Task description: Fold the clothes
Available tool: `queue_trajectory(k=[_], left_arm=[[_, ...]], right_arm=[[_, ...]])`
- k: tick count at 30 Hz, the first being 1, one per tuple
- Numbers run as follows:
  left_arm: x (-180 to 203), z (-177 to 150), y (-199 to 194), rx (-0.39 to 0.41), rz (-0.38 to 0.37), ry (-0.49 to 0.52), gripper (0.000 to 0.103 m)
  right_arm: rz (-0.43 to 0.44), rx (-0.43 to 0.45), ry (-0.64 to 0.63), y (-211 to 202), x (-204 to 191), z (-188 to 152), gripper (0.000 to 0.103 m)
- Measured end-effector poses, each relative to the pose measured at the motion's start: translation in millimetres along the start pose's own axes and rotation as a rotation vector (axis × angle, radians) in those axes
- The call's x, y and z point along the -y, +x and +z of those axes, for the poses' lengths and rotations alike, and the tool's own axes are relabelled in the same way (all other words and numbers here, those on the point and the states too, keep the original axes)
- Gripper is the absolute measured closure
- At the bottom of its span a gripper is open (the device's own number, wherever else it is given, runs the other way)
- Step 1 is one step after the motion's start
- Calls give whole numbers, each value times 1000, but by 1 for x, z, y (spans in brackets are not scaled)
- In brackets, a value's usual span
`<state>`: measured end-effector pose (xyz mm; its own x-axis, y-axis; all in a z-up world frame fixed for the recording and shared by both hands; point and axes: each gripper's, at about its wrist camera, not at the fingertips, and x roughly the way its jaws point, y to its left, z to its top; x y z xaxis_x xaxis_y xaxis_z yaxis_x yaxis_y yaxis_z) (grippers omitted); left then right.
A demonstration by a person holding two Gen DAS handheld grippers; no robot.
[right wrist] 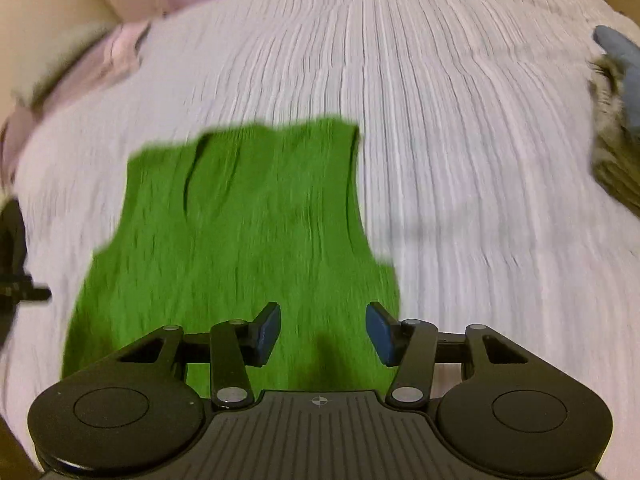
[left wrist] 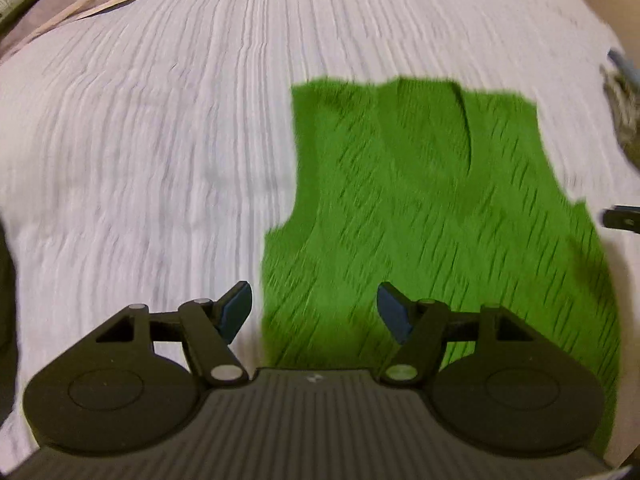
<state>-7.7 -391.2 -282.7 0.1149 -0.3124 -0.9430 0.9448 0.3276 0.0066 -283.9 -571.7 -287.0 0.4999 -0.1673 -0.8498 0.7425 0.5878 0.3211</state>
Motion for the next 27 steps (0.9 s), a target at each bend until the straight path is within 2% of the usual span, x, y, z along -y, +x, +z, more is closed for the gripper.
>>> queue_trajectory(k=[2,7,8,9,13,14,15,16,18,20,22,25,26,27], left_arm=[[-4,8,11,10,-32,-23,37],[-13,19,34,8,-67,-73,37],[-15,20,37,6,-74,-83,37],[-18,20,41,3,-80,-93,37],[-24,19,54,-13,-105,-137,37],[-26,20,57,-14,-113,-149,37],[-27,22,60,-11,-121,-157,37],[-28,24,63,-9,-129,-165,37],[-31,29,67,3,-141,-172,39],[-34,37,69,30,-148,-167,43],[-38,45,69,73,-154,-160,43],[-46,55,76,116,-162,-147,43],[-48,60,79,127,-161,-145,43],[-52,64,82,140,-170,-145,42]], right_arm=[[24,25,-10,20,4,13,51],[23,9,-52,68,11,31,52],[31,13,-53,74,14,33,59],[40,13,-57,79,18,35,70],[78,11,-49,95,34,38,71],[89,4,-47,98,36,39,74],[100,-2,-44,100,39,40,90],[113,-4,-44,101,40,40,97],[136,8,-62,97,40,41,99],[102,37,-102,89,38,42,100],[62,55,-87,81,47,44,100],[90,-22,-72,90,58,45,100],[111,-39,-76,91,58,47,90],[125,-43,-80,90,58,49,65]])
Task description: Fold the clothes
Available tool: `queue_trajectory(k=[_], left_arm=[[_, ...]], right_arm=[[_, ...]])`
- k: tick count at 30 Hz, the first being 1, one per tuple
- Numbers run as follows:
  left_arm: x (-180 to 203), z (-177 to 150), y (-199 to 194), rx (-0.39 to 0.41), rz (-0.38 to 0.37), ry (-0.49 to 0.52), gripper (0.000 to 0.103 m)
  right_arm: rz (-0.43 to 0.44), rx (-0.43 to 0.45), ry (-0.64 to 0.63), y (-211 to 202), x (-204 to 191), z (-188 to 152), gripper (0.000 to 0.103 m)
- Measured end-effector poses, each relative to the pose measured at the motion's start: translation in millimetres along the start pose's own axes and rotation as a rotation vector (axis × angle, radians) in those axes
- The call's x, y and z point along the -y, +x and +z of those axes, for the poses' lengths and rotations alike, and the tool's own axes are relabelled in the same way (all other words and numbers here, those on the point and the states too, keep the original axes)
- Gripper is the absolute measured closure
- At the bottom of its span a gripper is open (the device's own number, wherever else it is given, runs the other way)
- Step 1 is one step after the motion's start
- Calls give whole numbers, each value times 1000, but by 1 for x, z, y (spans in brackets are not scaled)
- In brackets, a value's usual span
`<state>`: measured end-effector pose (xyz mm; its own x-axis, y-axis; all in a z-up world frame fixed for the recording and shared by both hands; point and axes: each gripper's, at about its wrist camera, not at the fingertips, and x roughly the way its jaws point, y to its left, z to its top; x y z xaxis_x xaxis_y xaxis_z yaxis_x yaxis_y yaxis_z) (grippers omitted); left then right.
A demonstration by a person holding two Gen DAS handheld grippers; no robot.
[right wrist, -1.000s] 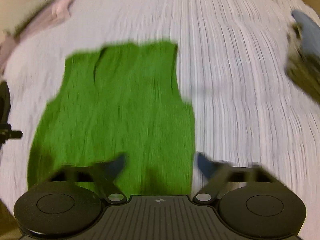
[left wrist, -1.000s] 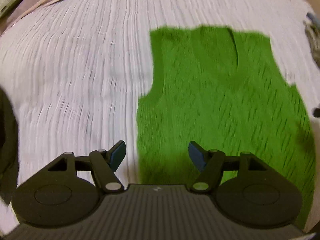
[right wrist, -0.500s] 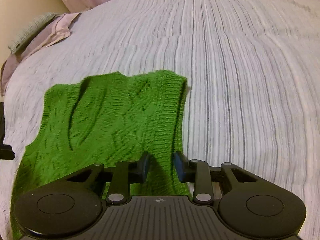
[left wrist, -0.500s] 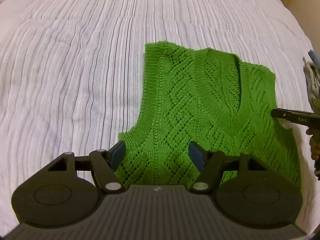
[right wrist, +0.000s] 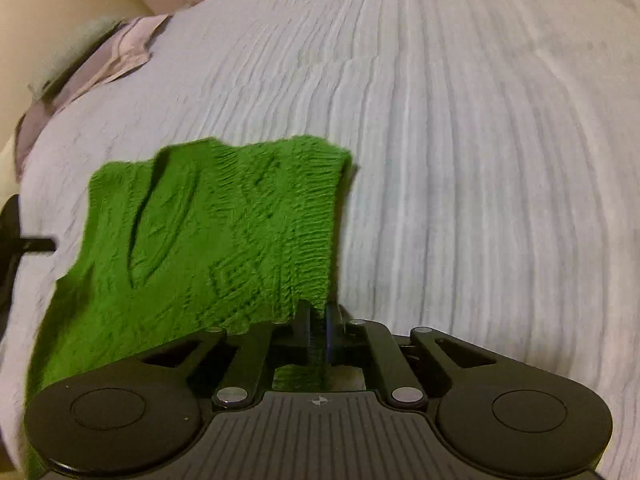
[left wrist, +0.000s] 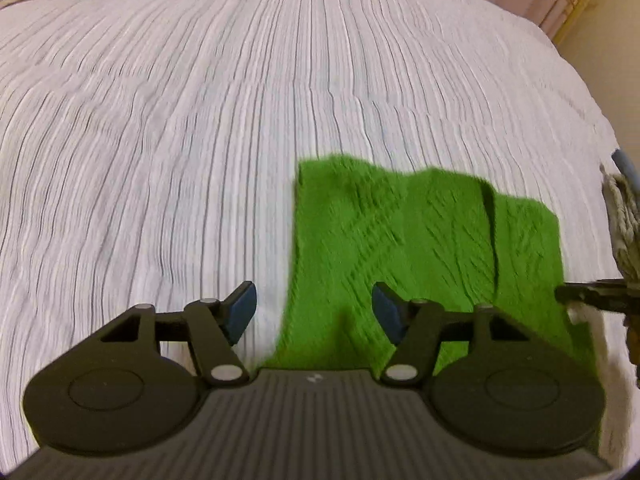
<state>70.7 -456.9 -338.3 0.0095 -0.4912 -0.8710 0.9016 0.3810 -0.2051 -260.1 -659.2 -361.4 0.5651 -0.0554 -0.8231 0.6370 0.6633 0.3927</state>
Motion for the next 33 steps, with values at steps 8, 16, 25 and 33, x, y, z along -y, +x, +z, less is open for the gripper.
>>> queue_trajectory(k=[8,16,25,33], left_arm=[[-27,35,42,73,-168,78,39],[-46,46,86,155,-412,26,95],[-43,12,2,357,-523,185,96],[-46,-115,-110,460,-622,272,96]], right_arm=[[38,171,-53,-6,13,36,32],[176,179,61,44,35,45,92],[154,443,1,-32,-3,-4,96],[136,585,-205,-135,-73,-128,96]])
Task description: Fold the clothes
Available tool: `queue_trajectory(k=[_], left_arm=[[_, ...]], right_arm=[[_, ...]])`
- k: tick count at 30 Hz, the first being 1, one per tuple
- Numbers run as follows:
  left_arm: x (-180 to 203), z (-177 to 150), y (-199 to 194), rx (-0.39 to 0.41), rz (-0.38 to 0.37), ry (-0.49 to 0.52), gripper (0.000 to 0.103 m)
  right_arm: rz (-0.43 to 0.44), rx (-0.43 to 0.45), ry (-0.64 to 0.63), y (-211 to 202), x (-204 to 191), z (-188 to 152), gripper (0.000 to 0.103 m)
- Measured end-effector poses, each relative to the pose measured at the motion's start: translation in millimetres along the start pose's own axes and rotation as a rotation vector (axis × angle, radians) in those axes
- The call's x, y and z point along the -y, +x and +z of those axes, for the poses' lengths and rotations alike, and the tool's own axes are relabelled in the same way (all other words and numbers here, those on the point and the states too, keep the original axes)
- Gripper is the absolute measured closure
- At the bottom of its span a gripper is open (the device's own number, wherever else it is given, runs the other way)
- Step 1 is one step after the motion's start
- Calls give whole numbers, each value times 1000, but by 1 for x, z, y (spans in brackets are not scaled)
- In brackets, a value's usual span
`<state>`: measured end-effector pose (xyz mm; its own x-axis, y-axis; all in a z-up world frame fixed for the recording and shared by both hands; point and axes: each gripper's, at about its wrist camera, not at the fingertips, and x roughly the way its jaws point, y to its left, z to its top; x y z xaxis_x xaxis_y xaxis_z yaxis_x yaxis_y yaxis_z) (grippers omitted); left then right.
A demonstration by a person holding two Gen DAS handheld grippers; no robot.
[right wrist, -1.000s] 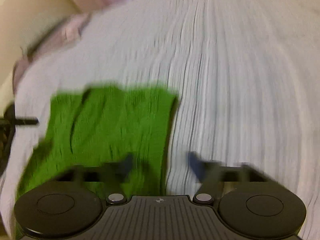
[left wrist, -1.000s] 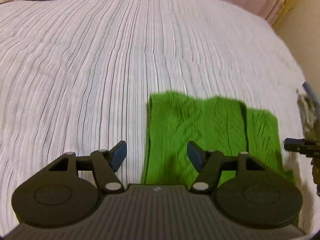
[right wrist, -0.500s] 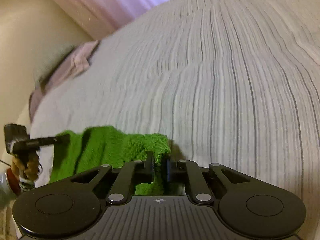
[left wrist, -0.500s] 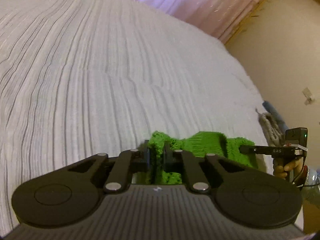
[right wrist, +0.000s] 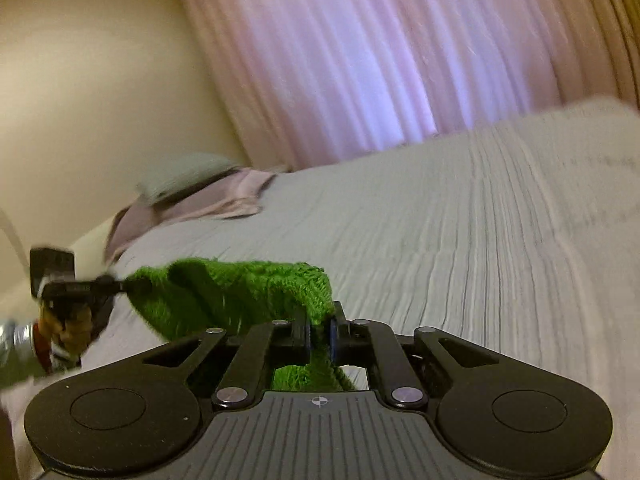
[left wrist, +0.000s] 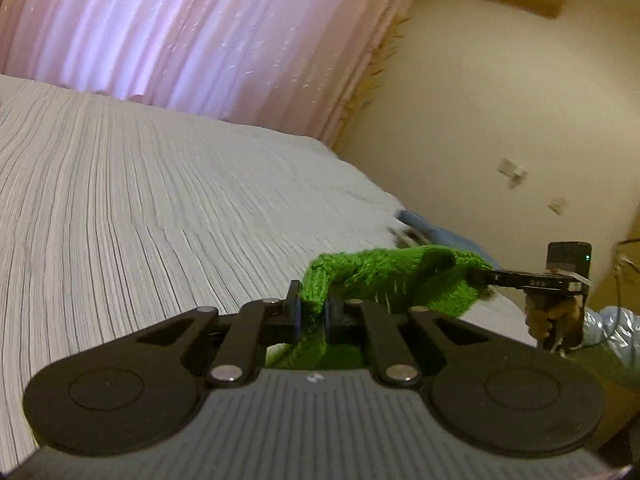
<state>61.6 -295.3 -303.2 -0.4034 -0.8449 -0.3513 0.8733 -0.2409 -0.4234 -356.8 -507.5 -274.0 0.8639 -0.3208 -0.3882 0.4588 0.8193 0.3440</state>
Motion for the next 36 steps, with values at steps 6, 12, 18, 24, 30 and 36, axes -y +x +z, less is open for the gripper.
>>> queue_trajectory(k=[6,12,18,24,30,36], left_arm=[[55,-126,-73,-198,115,-44,79],[96,-174,-120,-93,172,-195,69],[102,-168,-119,28,213,-467,32],[83,-167,-104,97,253,-723,31],[63,-163,-70,60,313,-802,38],[61,-157,-64,36,334,-744,96]], right_arm=[[-12,-252,-131,-56,-72,-107,60],[-134,-60,165,-104,-93,-171,29],[-128,74,679,-131,-89,-187,29],[-98,55,925,-123,-71,-189,29],[-157,46,978,-99,-47,-181,33],[-225,-81,1001,-77,-34,-179,94]])
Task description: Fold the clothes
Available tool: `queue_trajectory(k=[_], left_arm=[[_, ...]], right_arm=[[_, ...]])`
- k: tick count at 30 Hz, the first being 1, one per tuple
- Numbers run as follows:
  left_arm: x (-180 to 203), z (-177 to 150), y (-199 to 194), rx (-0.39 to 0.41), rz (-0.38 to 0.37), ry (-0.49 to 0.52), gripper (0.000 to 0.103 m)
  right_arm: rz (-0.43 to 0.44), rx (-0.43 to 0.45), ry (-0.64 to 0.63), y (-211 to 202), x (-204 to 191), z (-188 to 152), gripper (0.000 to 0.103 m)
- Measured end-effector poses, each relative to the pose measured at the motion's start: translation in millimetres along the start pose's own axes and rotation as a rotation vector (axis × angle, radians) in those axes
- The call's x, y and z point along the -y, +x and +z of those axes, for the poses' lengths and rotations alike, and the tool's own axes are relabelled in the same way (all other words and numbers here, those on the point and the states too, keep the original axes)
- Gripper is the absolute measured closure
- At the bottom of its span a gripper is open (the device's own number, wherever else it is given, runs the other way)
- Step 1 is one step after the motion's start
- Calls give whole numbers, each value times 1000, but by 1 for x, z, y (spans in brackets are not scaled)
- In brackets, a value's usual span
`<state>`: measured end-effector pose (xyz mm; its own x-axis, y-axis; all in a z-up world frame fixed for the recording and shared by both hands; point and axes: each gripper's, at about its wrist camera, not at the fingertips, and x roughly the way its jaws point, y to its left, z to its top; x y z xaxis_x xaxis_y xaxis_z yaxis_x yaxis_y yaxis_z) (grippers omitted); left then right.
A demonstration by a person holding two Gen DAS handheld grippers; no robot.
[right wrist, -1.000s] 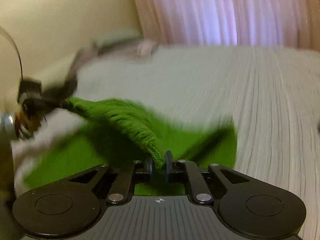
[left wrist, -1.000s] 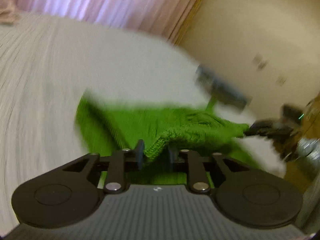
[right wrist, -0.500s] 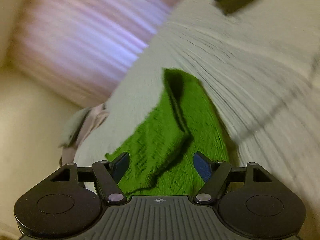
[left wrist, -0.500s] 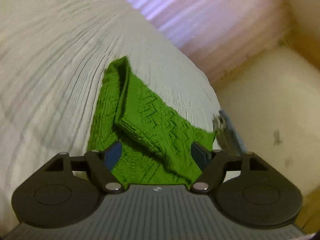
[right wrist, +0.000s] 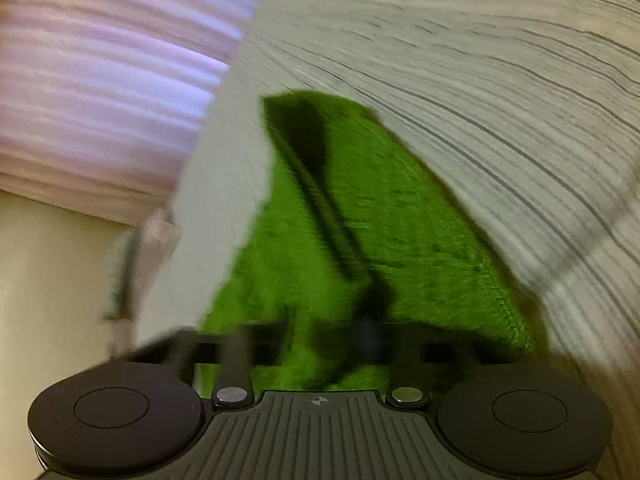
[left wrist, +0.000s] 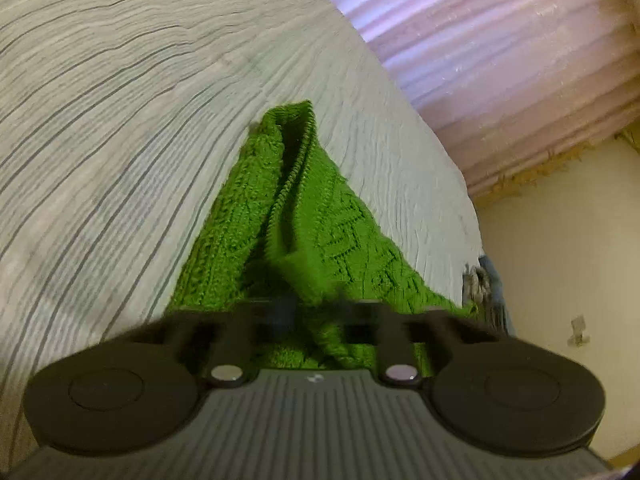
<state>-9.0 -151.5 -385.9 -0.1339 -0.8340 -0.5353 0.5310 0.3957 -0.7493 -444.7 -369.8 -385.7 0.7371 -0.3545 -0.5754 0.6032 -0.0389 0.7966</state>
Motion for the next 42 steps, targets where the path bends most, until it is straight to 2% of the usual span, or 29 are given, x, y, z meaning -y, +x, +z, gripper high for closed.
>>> queue_trajectory(k=[4,6,8,11,14,18,20,25,30,33,35,37,38,39,40,41,42], left_arm=[[11,-10,-41,45,-65,133,96],[8,-26,-68,46,-87,171,96],[-4,-44,-78,13,-64,168,96],[-17,-67,-79,-13,-15,151,96],[-13,-80,-90,8,-27,167,96],[3,-80,-104,47,-49,220,96],[1,-81,-107,49,-40,216,96],[-4,-88,-109,36,1,214,96],[-7,-89,-111,50,-2,213,96],[-12,-93,-103,24,25,221,96],[-15,-100,-96,1,69,228,93],[-15,-102,-97,2,76,239,90],[-13,-100,-99,-4,80,252,90],[-10,-97,-101,-11,84,265,86],[-6,-93,-104,-18,87,283,83],[-2,-89,-108,-15,90,304,81],[2,-84,-113,-2,98,329,76]], right_arm=[[89,111,-50,-47,-1,-8,96],[143,133,-37,-78,8,-19,96],[134,125,-16,-94,25,-34,96],[50,86,12,-92,51,-54,95],[82,115,47,-101,59,-61,96],[133,158,7,-121,46,-61,95],[147,163,-4,-127,45,-64,95],[98,136,29,-119,57,-76,95],[132,153,20,-124,55,-78,95],[79,151,-18,-118,55,-78,95],[20,147,-76,-111,55,-82,95],[-5,154,-153,-111,49,-86,95],[-15,156,-192,-112,44,-87,93],[-25,158,-232,-114,40,-88,75],[-32,160,-265,-115,35,-88,67],[-36,165,-290,-118,30,-87,55],[-50,180,-320,-122,24,-85,52]])
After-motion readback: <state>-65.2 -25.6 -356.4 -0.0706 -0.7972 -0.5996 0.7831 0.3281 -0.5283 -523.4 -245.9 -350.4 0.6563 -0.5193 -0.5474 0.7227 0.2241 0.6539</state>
